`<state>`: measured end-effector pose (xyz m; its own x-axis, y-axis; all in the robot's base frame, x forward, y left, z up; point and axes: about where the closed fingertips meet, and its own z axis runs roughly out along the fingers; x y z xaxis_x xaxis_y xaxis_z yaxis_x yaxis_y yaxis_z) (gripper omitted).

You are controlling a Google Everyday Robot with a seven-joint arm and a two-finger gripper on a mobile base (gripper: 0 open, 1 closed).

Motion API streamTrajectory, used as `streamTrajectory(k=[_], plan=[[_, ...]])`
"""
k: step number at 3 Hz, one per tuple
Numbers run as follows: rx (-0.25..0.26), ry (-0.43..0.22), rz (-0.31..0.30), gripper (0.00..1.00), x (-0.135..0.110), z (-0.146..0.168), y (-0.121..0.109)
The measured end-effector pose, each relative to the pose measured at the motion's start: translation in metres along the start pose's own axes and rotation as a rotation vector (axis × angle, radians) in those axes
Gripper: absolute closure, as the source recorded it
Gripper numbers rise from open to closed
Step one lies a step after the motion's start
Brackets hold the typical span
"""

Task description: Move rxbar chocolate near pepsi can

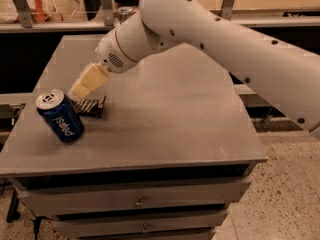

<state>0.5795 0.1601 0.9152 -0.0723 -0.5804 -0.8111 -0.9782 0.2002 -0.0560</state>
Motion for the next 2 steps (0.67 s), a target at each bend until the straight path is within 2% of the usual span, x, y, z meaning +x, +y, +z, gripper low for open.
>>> streamTrajectory(k=[2], plan=[[0.029, 0.002, 0.01, 0.0, 0.0049, -0.0125, -0.0126]])
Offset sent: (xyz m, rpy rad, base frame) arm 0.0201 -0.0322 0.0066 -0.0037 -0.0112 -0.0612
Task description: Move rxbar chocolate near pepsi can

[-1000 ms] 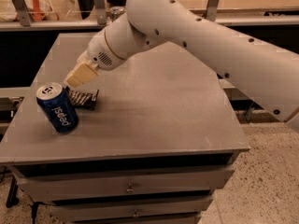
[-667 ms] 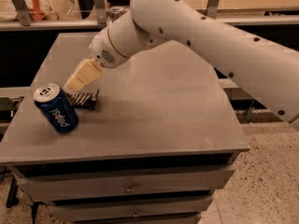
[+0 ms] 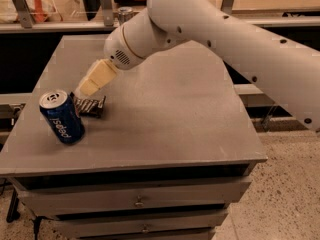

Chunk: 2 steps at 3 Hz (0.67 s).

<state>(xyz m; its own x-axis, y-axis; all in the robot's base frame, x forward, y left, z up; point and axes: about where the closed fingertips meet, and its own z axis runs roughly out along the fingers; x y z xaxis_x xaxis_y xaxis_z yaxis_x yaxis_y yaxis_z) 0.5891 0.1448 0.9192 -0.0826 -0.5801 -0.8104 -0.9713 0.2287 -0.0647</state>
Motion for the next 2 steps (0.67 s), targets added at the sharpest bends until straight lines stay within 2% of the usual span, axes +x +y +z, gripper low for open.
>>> streamTrajectory(k=[2], plan=[[-0.021, 0.036, 0.0, 0.0, 0.0116, -0.0125, -0.0084]])
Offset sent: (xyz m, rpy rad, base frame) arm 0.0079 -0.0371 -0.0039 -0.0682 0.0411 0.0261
